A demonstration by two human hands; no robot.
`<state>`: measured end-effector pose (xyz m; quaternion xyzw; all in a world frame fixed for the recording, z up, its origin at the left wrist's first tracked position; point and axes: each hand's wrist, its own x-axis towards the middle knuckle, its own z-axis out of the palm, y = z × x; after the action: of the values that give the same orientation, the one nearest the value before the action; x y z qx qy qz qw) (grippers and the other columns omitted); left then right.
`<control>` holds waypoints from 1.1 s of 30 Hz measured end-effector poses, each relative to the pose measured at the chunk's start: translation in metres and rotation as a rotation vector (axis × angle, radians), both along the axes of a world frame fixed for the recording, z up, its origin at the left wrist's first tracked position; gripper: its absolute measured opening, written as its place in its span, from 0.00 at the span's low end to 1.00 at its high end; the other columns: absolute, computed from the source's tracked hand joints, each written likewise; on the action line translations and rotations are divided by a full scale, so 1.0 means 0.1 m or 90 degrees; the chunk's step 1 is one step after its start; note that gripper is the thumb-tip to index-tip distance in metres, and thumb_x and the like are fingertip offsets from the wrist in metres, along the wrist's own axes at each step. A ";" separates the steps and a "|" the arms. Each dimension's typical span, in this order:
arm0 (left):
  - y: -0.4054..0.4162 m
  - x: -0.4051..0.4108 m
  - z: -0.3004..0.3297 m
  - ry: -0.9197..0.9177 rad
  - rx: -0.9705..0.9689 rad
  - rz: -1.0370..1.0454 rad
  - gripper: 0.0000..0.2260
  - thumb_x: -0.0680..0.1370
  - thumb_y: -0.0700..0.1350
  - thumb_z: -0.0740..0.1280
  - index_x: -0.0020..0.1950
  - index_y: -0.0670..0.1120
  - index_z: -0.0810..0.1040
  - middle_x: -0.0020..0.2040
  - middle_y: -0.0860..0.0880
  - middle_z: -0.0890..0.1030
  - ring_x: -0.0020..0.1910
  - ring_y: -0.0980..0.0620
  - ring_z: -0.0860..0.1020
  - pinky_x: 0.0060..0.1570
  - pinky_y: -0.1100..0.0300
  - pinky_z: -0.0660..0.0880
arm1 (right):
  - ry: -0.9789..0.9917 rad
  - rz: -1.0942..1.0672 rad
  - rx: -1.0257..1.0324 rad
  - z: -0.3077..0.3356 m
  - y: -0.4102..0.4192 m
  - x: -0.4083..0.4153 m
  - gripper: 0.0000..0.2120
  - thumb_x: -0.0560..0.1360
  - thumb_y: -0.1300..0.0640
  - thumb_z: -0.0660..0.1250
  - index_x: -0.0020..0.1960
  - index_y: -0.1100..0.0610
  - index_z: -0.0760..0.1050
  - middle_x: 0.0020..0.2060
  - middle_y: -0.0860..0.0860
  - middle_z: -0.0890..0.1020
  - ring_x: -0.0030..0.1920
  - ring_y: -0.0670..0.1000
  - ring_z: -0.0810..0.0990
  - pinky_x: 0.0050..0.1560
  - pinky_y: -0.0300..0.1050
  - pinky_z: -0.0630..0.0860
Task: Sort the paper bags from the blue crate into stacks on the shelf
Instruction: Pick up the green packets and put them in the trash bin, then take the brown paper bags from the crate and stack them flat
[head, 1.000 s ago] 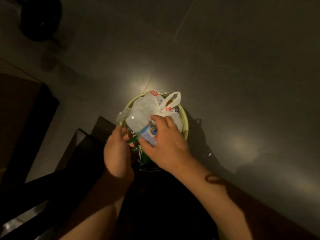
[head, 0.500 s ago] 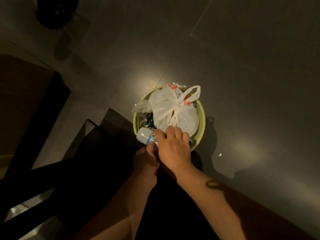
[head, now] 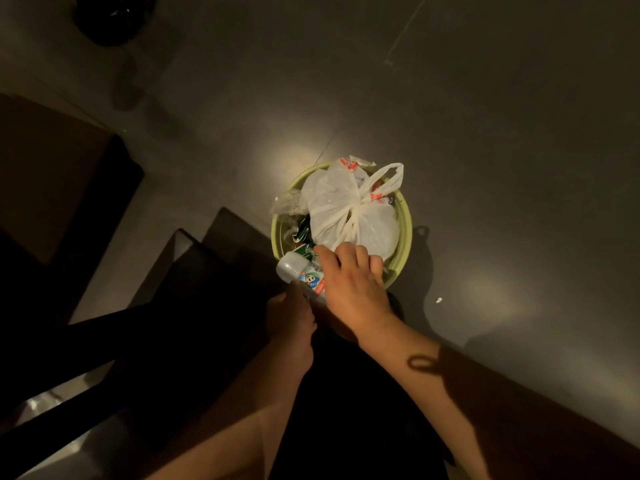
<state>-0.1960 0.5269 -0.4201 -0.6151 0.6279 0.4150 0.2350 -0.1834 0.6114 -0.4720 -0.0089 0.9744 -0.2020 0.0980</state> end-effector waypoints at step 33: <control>-0.18 -0.63 4.44 0.563 0.268 -0.240 0.12 0.78 0.54 0.65 0.37 0.51 0.77 0.30 0.55 0.77 0.31 0.55 0.74 0.32 0.57 0.67 | 0.053 -0.217 -0.722 4.49 -0.11 -0.95 0.09 0.79 0.50 0.62 0.44 0.51 0.78 0.35 0.45 0.82 0.36 0.44 0.79 0.38 0.46 0.75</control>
<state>-0.2594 0.5086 0.0244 -0.1973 0.6700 0.7025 0.1365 -0.2783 0.6002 -0.0231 0.0886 0.7051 -0.7035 0.0056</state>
